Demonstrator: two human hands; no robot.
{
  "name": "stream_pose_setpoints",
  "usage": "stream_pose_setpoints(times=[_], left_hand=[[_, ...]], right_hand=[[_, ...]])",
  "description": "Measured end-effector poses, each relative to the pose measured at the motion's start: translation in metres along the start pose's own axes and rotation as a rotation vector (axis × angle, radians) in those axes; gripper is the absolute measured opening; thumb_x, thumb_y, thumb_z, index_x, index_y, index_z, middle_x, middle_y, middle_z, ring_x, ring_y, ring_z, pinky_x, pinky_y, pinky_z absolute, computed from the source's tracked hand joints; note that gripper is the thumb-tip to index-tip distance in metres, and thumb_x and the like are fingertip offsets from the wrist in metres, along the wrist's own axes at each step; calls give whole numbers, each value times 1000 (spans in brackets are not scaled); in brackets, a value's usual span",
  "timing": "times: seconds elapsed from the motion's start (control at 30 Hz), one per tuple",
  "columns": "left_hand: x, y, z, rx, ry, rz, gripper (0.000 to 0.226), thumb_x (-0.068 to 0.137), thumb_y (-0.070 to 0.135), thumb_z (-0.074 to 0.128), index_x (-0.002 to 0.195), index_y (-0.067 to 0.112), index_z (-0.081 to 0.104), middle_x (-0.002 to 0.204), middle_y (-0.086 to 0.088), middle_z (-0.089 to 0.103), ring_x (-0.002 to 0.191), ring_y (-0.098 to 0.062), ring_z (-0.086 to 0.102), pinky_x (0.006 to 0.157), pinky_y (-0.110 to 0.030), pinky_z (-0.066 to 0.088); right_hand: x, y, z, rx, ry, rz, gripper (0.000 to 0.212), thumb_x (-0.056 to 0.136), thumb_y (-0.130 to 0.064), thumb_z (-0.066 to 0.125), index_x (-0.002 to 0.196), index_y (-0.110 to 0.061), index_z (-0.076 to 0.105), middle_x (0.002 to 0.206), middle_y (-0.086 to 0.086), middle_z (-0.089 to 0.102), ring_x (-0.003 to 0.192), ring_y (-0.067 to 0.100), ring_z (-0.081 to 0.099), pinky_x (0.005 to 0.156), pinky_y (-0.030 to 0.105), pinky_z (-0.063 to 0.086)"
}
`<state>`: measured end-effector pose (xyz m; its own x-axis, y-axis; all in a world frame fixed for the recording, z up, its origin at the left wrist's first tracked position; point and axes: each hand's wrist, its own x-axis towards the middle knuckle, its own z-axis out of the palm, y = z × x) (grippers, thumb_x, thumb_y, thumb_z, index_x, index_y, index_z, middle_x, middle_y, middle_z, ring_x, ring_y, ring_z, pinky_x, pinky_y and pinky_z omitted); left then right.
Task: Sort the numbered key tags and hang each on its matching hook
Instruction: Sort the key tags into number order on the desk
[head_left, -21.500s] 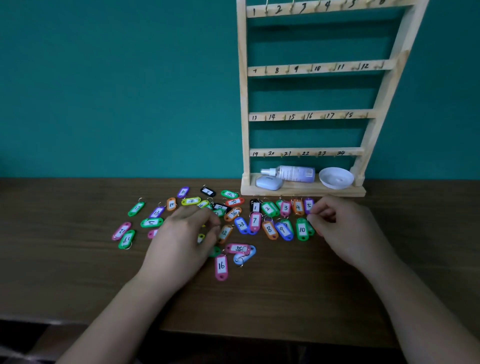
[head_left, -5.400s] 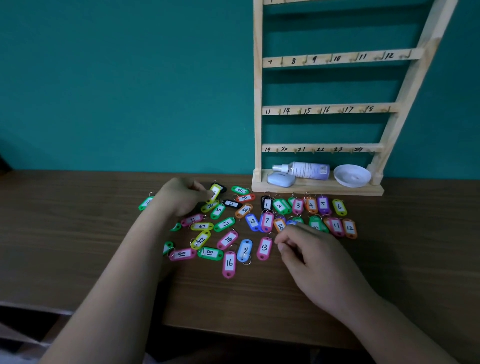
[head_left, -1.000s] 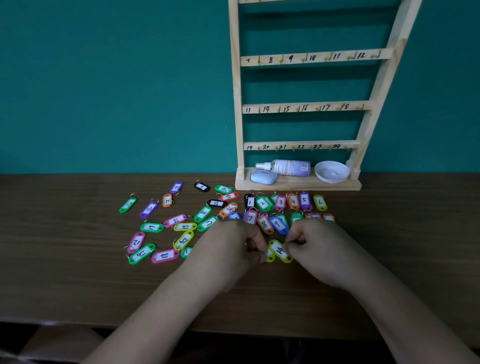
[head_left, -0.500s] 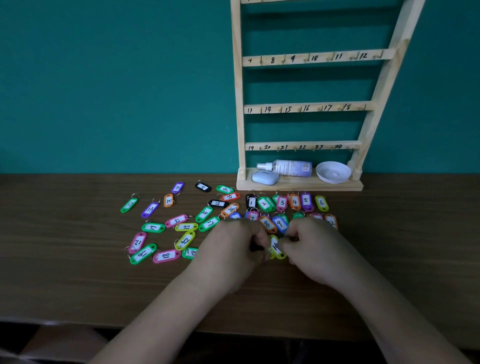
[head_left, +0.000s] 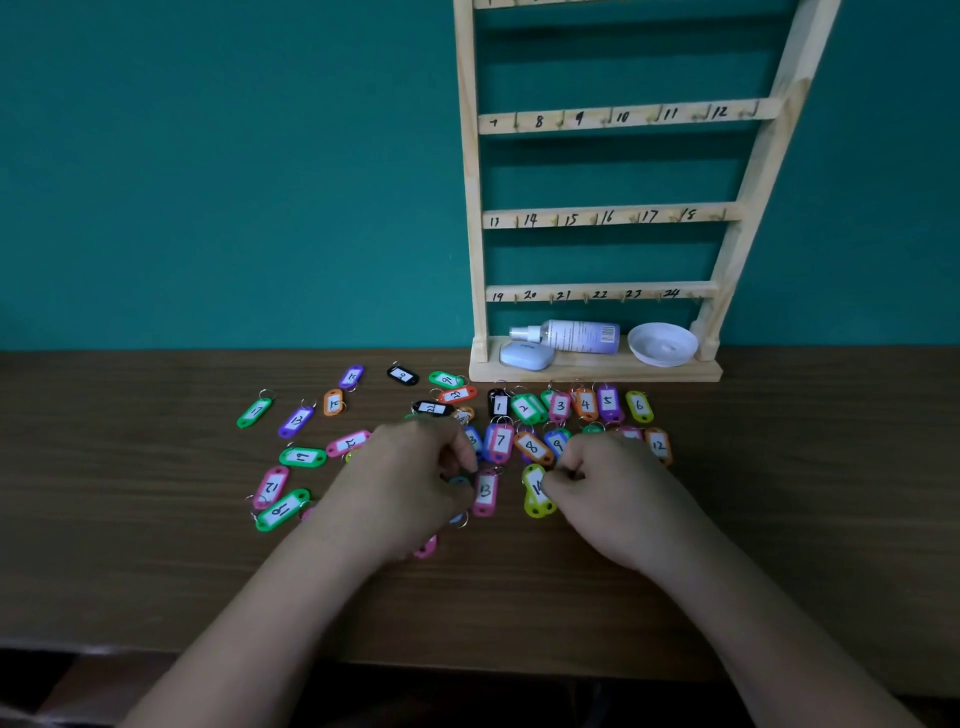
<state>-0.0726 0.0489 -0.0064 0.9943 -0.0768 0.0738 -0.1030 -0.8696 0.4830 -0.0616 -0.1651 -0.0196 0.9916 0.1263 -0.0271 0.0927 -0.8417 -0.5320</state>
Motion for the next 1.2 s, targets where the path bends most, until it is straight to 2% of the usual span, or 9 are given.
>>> stream_pose_setpoints(times=[0.17,0.27,0.33,0.63,0.8,0.87,0.93,1.03,1.2], left_hand=[[2,1,5,36,-41,-42,9,85,26,75,86,33,70,84,14,70,64,-2,61,50,-11,39],[2,3,9,-6,-82,-62,6,87,27,75,90,32,72,84,13,71,55,-5,63,53,-20,53],[1,3,11,2,-82,-59,7,86,30,76,90,34,73,84,15,70,62,1,61,63,-26,56],[20,-25,-17,-65,69,-77,6,89,30,75,85,33,74,84,18,73,80,5,65,66,-12,45],[53,-63,-46,-84,268,-233,10,94,31,68,89,25,75,88,6,76,86,-16,71,80,-32,58],[66,-78,-51,-54,303,-285,12,95,29,65,90,24,73,91,3,76,87,-18,69,75,-31,54],[78,-91,-54,-8,314,-321,10,95,24,64,91,24,74,94,-1,76,88,-19,68,70,-28,48],[94,-103,-61,49,302,-367,17,93,19,62,103,22,75,103,-5,75,99,-27,68,79,-33,54],[114,-105,-64,135,187,-428,26,94,39,69,100,14,73,98,-11,73,93,-30,67,79,-37,58]], right_hand=[[3,-1,6,-39,16,-2,26,100,-40,65,79,-25,68,68,3,67,62,13,65,56,34,50],[3,1,8,-46,32,-6,27,99,-41,65,78,-24,68,66,4,67,60,14,65,53,32,46],[3,2,9,-49,32,-11,27,99,-41,65,79,-24,69,68,5,68,61,15,66,55,34,47],[5,15,13,10,127,-50,32,100,-42,63,72,-26,60,62,0,60,55,12,59,51,30,40],[8,17,17,-5,209,-65,32,102,-42,62,74,-25,57,59,0,58,52,12,56,48,33,36],[8,18,18,-4,233,-78,33,102,-41,62,74,-25,55,57,0,57,51,11,55,48,32,33],[9,20,19,3,251,-89,33,102,-42,62,73,-26,54,57,-1,56,50,9,54,48,30,31],[10,21,20,-8,265,-104,35,102,-44,62,74,-26,55,56,-3,56,50,9,54,47,30,30],[10,21,22,-5,286,-117,37,102,-43,64,71,-26,52,53,-3,54,48,8,53,47,29,26]])
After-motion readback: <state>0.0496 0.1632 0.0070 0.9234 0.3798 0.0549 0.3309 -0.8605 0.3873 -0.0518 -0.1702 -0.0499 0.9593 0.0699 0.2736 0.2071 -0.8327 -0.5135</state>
